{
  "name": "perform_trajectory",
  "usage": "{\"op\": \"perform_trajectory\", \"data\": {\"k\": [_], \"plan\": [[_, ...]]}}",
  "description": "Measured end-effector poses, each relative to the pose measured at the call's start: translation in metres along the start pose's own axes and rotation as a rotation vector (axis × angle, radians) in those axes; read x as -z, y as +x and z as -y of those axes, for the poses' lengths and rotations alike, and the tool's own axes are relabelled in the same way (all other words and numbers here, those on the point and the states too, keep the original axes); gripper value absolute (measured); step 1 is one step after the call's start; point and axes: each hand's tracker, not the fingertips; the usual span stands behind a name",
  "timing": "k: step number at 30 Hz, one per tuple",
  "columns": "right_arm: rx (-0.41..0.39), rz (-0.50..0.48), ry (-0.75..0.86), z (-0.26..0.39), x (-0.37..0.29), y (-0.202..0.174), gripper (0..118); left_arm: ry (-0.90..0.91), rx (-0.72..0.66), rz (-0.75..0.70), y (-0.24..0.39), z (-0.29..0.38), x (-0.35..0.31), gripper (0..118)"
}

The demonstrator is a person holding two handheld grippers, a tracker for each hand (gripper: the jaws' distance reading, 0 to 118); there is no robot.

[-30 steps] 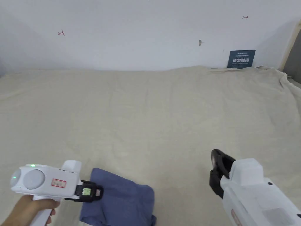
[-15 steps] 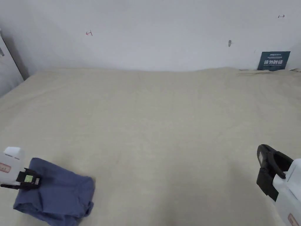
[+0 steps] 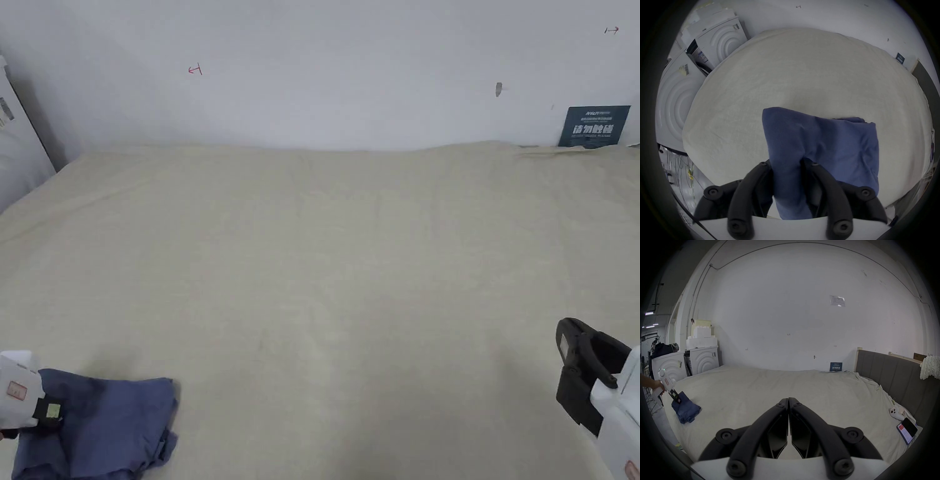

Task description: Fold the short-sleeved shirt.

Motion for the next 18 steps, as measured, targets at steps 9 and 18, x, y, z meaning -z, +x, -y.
{"op": "perform_trajectory", "data": {"k": [9, 18], "plan": [[0.014, -0.01, 0.009, -0.002, -0.005, 0.009, 0, 0.034, 0.01, -0.101, 0.01, 0.009, -0.008, 116], [0.023, -0.014, 0.018, -0.016, -0.01, 0.016, 0, 0.401, -0.062, -0.052, 0.033, 0.012, -0.09, 116]]}}
